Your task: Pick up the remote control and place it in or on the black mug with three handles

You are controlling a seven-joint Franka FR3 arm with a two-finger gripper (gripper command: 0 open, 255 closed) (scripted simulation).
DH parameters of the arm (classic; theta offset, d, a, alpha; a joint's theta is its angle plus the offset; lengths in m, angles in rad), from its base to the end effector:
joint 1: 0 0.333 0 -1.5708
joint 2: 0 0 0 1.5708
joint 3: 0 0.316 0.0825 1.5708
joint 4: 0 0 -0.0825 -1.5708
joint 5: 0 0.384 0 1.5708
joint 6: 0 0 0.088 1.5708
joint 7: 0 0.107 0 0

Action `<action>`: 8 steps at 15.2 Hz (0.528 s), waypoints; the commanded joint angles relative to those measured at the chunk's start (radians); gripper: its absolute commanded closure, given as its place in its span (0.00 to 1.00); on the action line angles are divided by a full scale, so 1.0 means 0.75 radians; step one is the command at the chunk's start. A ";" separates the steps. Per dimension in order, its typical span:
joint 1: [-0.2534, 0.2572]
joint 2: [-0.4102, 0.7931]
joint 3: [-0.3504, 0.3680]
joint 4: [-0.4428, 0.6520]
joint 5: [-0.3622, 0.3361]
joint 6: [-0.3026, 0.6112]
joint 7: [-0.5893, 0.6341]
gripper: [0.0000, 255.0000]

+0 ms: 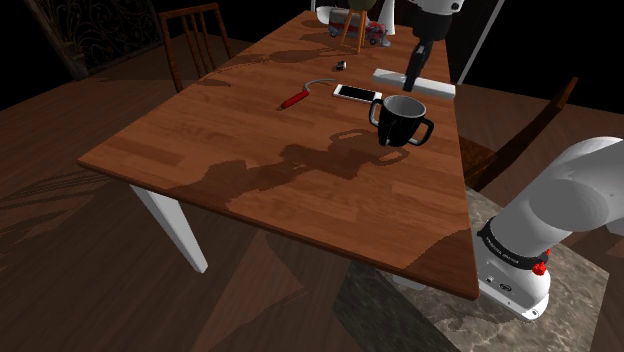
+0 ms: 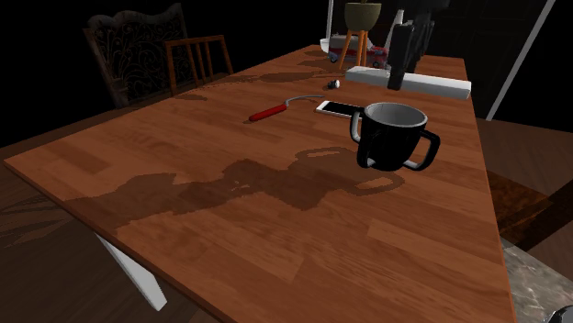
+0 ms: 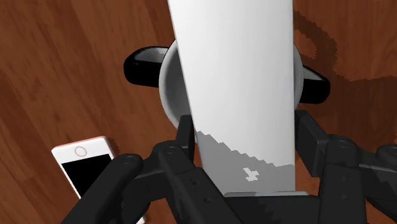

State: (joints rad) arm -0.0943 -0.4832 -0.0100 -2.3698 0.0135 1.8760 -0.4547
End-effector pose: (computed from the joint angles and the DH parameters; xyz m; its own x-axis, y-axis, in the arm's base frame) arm 0.4016 -0.0413 0.5024 0.9402 0.3405 -0.0019 0.3404 -0.9401 -0.0204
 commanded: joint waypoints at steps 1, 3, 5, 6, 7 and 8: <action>-0.001 0.004 -0.001 -0.030 0.000 0.036 -0.002 1.00; 0.000 0.011 -0.001 -0.061 0.000 0.073 -0.003 1.00; 0.000 0.019 -0.001 -0.091 0.000 0.111 -0.004 1.00; 0.000 0.024 -0.001 -0.106 0.000 0.130 -0.004 1.00; 0.000 0.029 -0.002 -0.120 0.000 0.149 -0.004 1.00; 0.000 0.034 -0.002 -0.134 0.000 0.169 -0.005 1.00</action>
State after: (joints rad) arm -0.0946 -0.4628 -0.0112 -2.4609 0.0137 1.9873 -0.4579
